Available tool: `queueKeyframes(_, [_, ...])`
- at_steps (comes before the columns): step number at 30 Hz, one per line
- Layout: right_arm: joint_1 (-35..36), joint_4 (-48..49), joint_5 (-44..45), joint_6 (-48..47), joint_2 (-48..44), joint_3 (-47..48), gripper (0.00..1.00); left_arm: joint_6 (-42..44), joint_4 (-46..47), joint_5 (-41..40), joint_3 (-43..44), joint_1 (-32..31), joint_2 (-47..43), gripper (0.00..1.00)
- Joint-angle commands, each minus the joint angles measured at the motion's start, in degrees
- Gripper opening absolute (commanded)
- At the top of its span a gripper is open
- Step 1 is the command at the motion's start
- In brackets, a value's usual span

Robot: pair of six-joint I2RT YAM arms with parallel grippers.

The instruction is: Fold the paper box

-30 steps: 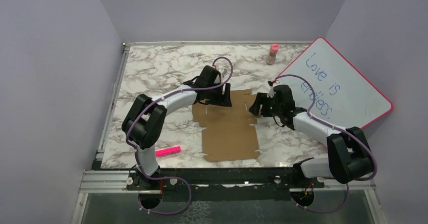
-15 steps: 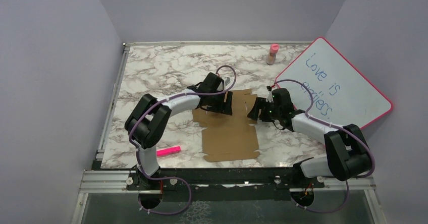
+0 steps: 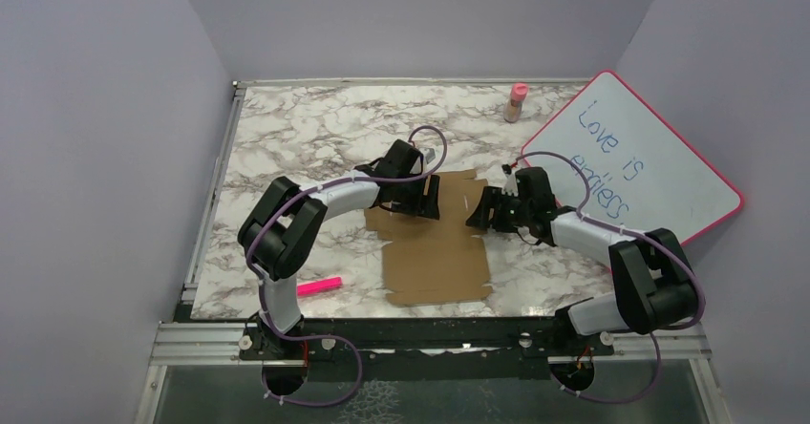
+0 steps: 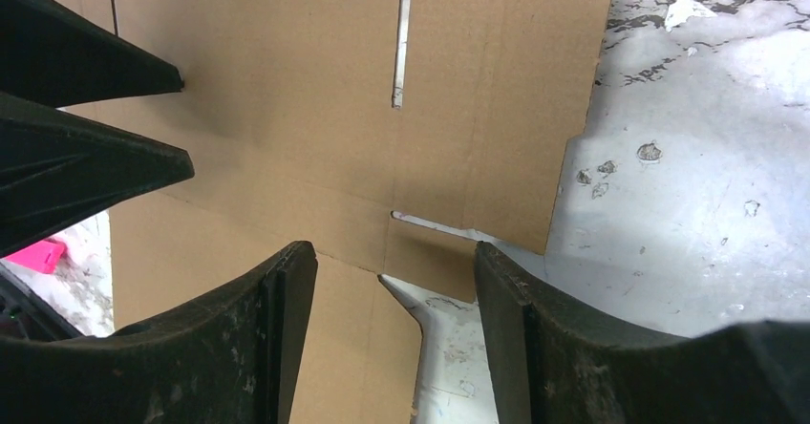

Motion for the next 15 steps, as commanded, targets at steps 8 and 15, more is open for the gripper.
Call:
queueKeyframes(8, [0.4, -5.2, -10.6, 0.5, -2.0, 1.8, 0.64, -1.1, 1.7, 1.2, -2.4, -0.7, 1.8, 0.70])
queueKeyframes(15, [0.4, -5.9, -12.8, 0.9, -4.2, 3.4, 0.63, -1.1, 1.7, 0.5, -2.8, -1.0, 1.6, 0.70])
